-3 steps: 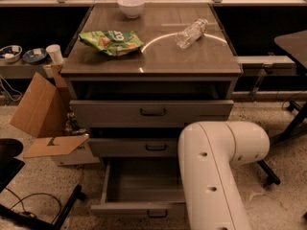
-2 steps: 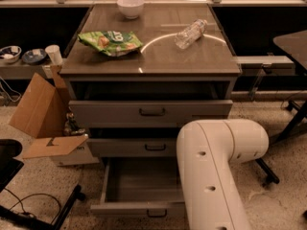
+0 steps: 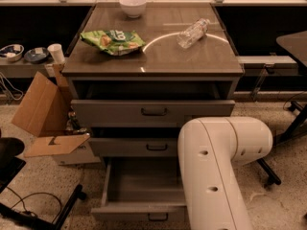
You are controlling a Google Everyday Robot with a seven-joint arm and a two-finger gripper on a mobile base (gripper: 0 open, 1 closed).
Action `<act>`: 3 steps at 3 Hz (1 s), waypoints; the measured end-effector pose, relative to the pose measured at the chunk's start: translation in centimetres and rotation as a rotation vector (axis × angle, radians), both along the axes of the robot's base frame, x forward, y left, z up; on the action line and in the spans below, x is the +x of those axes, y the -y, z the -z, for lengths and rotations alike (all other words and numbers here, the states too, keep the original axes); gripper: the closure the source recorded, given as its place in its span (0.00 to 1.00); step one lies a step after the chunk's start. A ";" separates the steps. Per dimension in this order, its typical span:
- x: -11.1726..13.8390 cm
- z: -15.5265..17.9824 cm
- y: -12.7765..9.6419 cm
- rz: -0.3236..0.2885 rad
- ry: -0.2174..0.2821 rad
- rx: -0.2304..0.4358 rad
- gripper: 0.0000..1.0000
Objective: Open bottom drawer
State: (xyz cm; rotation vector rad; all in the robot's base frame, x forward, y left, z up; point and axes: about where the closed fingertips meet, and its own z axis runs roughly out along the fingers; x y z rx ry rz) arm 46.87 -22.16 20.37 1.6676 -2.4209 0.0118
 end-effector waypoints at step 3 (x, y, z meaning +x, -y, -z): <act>0.0 0.0 0.0 0.000 0.000 0.000 0.11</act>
Offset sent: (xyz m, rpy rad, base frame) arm 0.0000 0.0000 0.0000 0.0000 0.0000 0.0000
